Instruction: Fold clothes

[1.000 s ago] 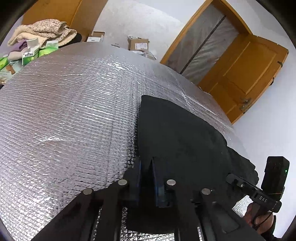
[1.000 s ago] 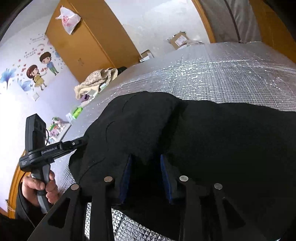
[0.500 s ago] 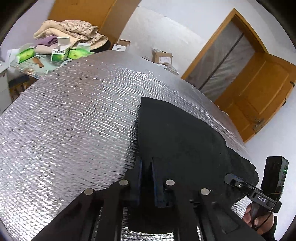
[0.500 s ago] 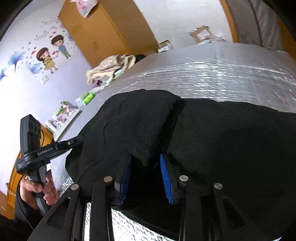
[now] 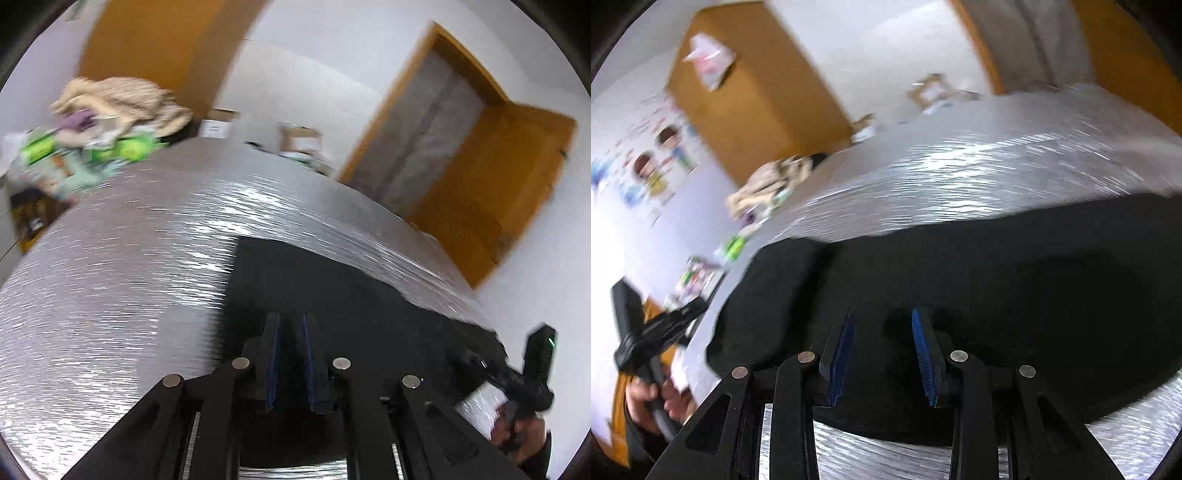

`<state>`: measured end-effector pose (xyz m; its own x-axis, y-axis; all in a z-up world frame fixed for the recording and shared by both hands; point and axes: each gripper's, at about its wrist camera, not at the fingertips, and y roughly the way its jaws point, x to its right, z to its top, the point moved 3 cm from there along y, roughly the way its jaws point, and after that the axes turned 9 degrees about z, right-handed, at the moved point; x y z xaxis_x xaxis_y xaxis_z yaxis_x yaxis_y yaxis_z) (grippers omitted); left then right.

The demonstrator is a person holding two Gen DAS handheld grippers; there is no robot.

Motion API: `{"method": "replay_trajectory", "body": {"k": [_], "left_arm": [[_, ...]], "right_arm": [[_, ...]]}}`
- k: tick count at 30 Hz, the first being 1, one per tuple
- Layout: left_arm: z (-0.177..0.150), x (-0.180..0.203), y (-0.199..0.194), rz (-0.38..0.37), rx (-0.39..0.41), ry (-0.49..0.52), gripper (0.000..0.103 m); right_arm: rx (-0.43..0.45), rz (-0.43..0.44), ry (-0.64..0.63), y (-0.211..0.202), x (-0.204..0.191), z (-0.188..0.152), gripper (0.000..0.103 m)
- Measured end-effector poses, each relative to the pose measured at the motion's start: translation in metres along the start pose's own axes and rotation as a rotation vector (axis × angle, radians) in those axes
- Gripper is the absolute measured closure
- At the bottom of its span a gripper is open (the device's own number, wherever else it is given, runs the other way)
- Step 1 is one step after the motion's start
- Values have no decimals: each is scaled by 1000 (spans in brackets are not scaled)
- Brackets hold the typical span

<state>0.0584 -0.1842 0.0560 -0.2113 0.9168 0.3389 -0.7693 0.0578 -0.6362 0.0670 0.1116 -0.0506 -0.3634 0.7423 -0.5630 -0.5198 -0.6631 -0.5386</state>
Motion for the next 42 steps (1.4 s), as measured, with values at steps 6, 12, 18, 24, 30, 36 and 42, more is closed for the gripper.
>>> {"method": "replay_trajectory", "body": {"k": [6, 12, 18, 24, 30, 36, 42], "left_arm": [[-15, 65, 21, -119, -62, 170, 92], [-22, 87, 36, -136, -88, 226, 92], [-23, 90, 44, -93, -89, 222, 92], [-29, 97, 56, -55, -88, 225, 92], [-33, 96, 68, -40, -77, 222, 91], [-34, 94, 70, -43, -72, 202, 91], [-35, 91, 71, -58, -76, 180, 91]], "right_arm": [[145, -14, 303, -65, 87, 3, 69], [338, -140, 482, -146, 157, -1, 69], [489, -294, 604, -211, 197, -9, 63], [506, -341, 612, -224, 215, -3, 61], [497, -396, 574, -216, 220, 16, 61], [481, -445, 552, -204, 229, 28, 60], [464, -518, 555, -197, 236, 35, 81]]}}
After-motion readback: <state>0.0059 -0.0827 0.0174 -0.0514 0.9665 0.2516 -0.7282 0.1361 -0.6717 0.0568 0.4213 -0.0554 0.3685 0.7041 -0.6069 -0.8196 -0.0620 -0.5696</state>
